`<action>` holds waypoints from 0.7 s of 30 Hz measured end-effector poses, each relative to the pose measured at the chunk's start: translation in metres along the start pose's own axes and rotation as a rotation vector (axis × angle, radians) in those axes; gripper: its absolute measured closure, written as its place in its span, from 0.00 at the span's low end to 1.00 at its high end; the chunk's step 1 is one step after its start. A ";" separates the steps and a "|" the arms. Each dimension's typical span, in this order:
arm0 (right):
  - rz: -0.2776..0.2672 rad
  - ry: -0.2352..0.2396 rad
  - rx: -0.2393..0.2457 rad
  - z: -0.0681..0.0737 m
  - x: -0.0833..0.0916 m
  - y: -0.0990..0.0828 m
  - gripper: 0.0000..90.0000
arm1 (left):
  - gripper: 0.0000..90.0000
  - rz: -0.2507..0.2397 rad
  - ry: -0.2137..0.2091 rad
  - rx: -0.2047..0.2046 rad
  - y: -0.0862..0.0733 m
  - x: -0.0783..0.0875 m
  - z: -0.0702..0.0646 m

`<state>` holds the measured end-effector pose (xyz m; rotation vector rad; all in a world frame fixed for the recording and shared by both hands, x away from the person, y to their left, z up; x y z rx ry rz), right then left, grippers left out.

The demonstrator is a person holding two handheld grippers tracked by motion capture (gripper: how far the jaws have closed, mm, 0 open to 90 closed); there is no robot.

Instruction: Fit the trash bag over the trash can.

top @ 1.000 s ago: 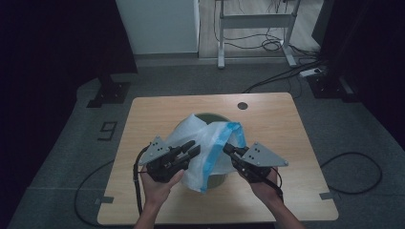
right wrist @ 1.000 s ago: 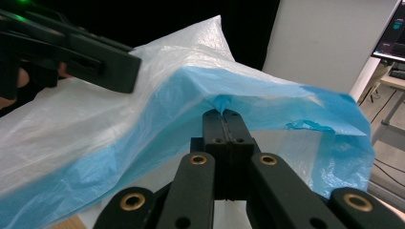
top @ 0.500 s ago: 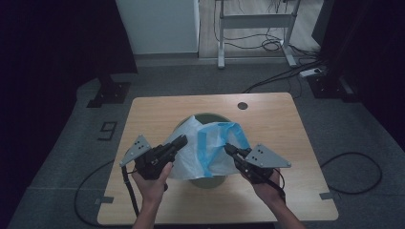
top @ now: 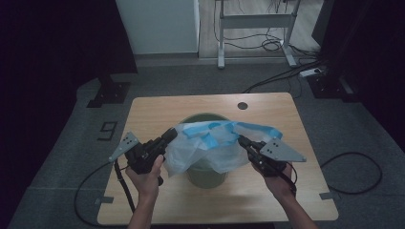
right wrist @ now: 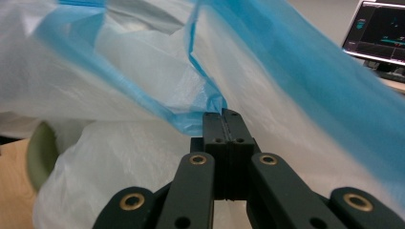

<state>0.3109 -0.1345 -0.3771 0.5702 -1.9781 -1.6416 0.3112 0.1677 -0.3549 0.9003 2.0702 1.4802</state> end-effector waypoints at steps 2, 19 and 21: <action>-0.006 -0.006 -0.006 -0.007 -0.002 0.004 0.99 | 1.00 -0.005 0.005 0.004 0.004 -0.002 0.004; -0.037 -0.098 -0.011 -0.056 -0.029 0.043 0.99 | 1.00 0.001 0.014 -0.001 0.037 -0.033 0.028; -0.039 -0.091 -0.008 -0.056 -0.026 0.042 0.99 | 1.00 0.010 0.014 0.003 0.033 -0.031 0.030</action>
Point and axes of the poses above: each handheld gripper's, and its own axes: x roughly backward along the jaws, y roughly out of its top, z roughly to its left, the point moved 4 cm from there along -x, roughly forward along the jaws, and after that the axes turned 2 degrees about -y, right-handed, at the moved point
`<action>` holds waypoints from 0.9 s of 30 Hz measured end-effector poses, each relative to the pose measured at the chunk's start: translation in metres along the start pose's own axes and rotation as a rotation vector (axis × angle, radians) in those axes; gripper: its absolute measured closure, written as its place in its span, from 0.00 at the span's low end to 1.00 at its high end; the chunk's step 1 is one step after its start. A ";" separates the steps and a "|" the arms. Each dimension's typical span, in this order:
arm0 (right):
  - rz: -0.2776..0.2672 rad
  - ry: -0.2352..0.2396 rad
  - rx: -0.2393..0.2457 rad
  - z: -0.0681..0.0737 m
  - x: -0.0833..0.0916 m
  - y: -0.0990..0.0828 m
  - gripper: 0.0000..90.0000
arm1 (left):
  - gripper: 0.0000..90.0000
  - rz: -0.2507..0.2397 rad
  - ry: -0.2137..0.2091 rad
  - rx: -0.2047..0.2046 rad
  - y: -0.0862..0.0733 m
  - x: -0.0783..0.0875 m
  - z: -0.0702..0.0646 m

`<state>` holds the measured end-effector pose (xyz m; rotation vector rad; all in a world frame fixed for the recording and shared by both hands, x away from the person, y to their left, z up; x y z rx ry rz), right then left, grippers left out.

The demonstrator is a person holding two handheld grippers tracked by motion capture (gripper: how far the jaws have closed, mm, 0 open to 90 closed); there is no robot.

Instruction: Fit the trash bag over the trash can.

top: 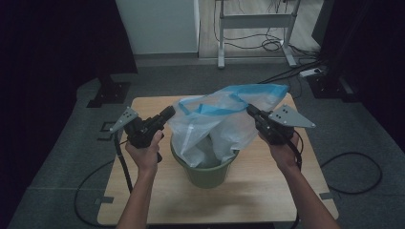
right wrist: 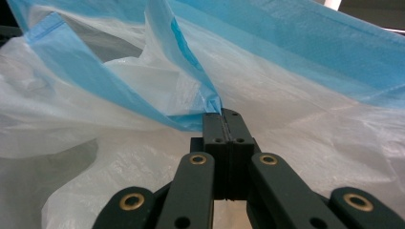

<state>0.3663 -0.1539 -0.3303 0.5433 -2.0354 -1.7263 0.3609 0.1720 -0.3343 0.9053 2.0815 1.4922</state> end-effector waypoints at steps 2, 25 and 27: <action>0.002 0.011 -0.010 0.001 0.002 -0.004 0.99 | 1.00 0.004 -0.003 0.010 -0.005 0.002 0.001; -0.021 0.135 -0.082 0.029 0.033 -0.012 0.59 | 1.00 0.004 -0.041 -0.034 -0.037 0.034 -0.022; -0.012 0.123 -0.089 0.026 0.028 -0.010 0.57 | 1.00 0.004 -0.046 -0.042 -0.038 0.036 -0.025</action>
Point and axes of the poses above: each handheld gripper's, and its own axes: x roughly backward along the jaws, y roughly out of its top, z roughly to its left, the point moved 4 cm from there along -x, roughly forward along the jaws, and after that the axes turned 2 degrees about -y, right-handed, at the moved point
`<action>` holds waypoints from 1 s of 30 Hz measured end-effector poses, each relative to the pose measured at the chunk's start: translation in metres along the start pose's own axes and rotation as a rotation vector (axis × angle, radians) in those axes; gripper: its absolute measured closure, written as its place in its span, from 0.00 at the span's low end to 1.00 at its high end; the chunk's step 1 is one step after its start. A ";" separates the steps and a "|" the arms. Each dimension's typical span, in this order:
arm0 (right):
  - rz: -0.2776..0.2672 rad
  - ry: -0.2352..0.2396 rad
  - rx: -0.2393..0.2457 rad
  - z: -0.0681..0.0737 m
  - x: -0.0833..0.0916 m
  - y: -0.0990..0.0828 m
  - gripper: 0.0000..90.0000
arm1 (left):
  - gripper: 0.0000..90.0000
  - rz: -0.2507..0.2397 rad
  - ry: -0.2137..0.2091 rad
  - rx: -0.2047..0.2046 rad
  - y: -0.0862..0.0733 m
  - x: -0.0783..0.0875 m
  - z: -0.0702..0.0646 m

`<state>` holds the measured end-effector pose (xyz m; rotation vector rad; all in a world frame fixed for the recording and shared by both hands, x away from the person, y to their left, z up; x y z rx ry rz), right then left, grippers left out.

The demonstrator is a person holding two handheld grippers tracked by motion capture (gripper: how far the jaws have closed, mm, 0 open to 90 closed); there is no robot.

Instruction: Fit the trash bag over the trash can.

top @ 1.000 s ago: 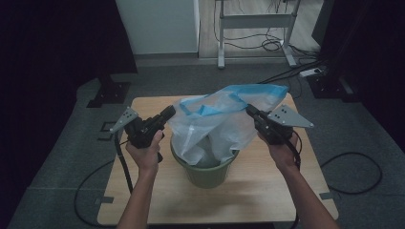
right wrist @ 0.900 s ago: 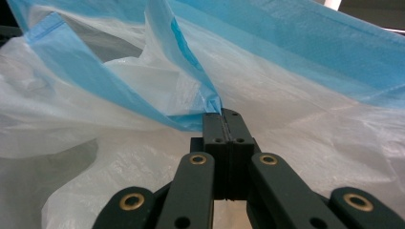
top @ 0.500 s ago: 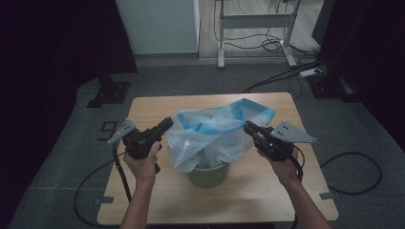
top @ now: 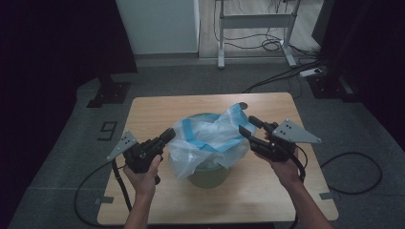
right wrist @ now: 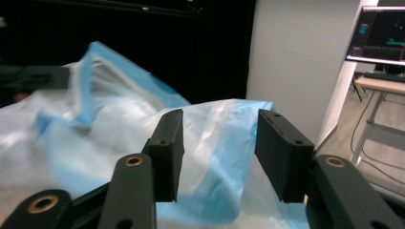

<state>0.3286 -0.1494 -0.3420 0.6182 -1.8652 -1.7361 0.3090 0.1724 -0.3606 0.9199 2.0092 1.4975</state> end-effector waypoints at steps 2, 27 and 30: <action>0.013 -0.009 -0.015 -0.005 -0.006 0.002 0.54 | 1.00 -0.002 -0.001 -0.006 -0.001 0.001 -0.002; 0.141 0.051 -0.107 -0.008 -0.041 -0.022 0.86 | 1.00 -0.012 -0.013 0.007 -0.010 0.002 -0.003; 0.127 0.046 -0.081 -0.003 -0.035 -0.022 0.98 | 1.00 -0.024 0.002 0.009 -0.011 0.004 -0.001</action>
Point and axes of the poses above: each handheld gripper's, and its own axes: x roughly backward along the jaws, y roughly out of its top, z roughly to its left, the point moved 4 cm from there along -x, roughly forward along the jaws, and after that the axes turned 2 degrees about -y, right-handed, at the moved point
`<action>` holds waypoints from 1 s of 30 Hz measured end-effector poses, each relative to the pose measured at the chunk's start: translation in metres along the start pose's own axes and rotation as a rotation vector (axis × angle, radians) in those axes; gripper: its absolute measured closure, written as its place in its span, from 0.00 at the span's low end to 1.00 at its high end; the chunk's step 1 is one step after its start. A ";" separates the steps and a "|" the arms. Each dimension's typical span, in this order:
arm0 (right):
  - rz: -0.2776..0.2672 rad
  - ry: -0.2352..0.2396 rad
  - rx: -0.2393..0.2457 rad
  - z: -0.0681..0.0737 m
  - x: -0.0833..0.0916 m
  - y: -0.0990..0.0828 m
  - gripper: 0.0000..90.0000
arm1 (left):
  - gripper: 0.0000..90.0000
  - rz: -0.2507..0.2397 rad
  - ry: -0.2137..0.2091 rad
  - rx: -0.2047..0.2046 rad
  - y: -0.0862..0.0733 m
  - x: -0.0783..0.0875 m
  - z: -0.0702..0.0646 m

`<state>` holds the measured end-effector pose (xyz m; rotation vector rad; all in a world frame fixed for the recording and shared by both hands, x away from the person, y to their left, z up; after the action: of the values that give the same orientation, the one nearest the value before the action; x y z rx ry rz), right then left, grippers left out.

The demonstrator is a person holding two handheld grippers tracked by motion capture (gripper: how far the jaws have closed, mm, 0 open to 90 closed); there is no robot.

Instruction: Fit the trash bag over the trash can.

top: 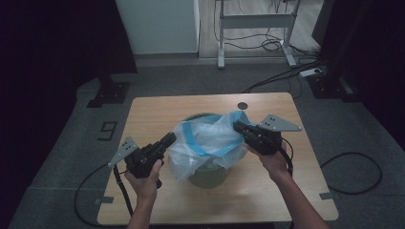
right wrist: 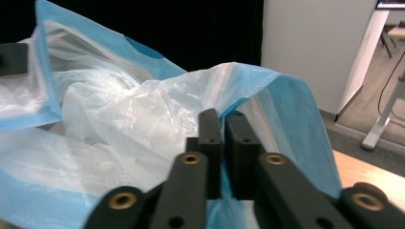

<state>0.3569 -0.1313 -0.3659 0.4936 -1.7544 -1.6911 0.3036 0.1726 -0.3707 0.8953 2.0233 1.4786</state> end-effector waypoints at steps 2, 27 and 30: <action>-0.014 0.009 -0.001 0.002 0.004 -0.001 0.99 | 1.00 -0.009 0.012 0.006 -0.001 0.002 0.003; -0.017 0.066 -0.038 0.014 0.078 -0.071 0.99 | 1.00 -0.048 0.013 0.073 -0.034 0.047 0.013; -0.004 0.080 -0.055 0.019 0.082 -0.086 0.99 | 1.00 -0.033 0.008 0.081 -0.046 0.054 0.013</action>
<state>0.2708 -0.1802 -0.4343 0.5335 -1.6470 -1.6944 0.2662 0.2110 -0.4181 0.8857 2.1071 1.3934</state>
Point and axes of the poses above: each handheld gripper's, and its own axes: x roughly backward along the jaws, y roughly out of its top, z roughly to its left, the point moved 4 cm from there along -x, roughly forward along the jaws, and after that the axes turned 2 degrees about -y, right-handed, at the moved point
